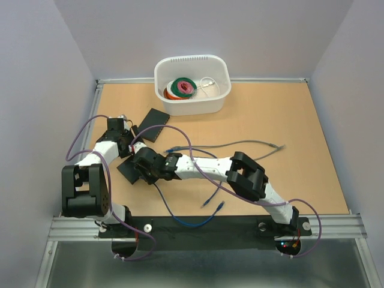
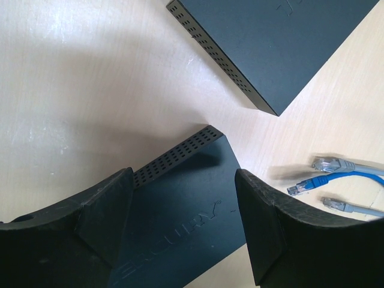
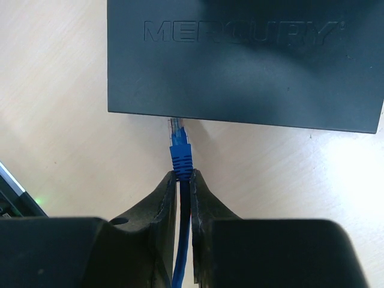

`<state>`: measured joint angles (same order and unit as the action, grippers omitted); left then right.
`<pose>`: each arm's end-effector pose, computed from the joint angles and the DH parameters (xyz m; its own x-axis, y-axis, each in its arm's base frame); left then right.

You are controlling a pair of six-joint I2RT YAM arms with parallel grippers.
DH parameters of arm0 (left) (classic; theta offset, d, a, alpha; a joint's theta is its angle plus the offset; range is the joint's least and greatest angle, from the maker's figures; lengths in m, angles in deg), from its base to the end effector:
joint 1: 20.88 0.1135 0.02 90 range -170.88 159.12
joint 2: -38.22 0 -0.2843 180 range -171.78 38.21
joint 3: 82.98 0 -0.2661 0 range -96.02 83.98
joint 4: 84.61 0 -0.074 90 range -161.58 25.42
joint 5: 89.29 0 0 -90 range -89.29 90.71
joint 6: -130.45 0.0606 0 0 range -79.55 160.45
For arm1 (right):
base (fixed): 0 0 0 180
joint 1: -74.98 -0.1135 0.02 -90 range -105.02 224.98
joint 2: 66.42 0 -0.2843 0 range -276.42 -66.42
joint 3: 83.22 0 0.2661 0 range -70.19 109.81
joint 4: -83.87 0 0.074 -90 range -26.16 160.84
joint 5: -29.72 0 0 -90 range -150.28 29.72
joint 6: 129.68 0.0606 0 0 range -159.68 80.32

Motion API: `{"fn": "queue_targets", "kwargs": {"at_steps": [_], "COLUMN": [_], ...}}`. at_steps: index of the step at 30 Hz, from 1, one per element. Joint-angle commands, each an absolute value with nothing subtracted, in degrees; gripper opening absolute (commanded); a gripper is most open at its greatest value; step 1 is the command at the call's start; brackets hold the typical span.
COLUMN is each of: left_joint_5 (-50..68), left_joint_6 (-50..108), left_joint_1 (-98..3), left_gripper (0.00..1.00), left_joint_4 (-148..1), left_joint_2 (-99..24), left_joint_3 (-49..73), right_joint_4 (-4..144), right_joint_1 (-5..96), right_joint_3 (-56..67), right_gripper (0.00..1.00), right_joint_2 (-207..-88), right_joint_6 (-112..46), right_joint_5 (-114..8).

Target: Insert the plug into the switch port

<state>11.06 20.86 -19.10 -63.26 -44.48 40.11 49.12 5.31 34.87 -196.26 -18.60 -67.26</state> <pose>0.3145 -0.0011 0.1818 -0.7210 -0.3524 -0.5967 -0.1594 0.9223 -0.3521 0.1997 0.5179 0.1803 -0.5595 -0.4824 -0.6740 -0.7507 0.6396 0.1653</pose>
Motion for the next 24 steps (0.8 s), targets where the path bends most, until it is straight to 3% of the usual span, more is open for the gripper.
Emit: {"fn": "queue_targets", "kwargs": {"at_steps": [1,12,24], "left_joint_5": [13.37,13.89,20.57], "left_joint_6": [20.06,20.06,13.39], "left_joint_1": [-19.91,-20.0,-22.27], "left_gripper": [0.79,0.79,0.79], "left_joint_4": [-59.18,-59.18,-64.19], "left_joint_2": [-45.19,-45.81,-44.49], "left_joint_3": [39.69,39.69,43.72], "right_joint_4": [55.72,55.63,57.3], "right_joint_1": [4.76,5.54,11.08], "right_joint_3": [37.75,30.72,18.86], "right_gripper": [0.0,0.01,0.0], "right_joint_2": [-195.88,-196.15,-189.3], "right_joint_6": [-16.47,-14.1,-13.48], "right_joint_5": [-72.23,-87.34,-88.84]}}
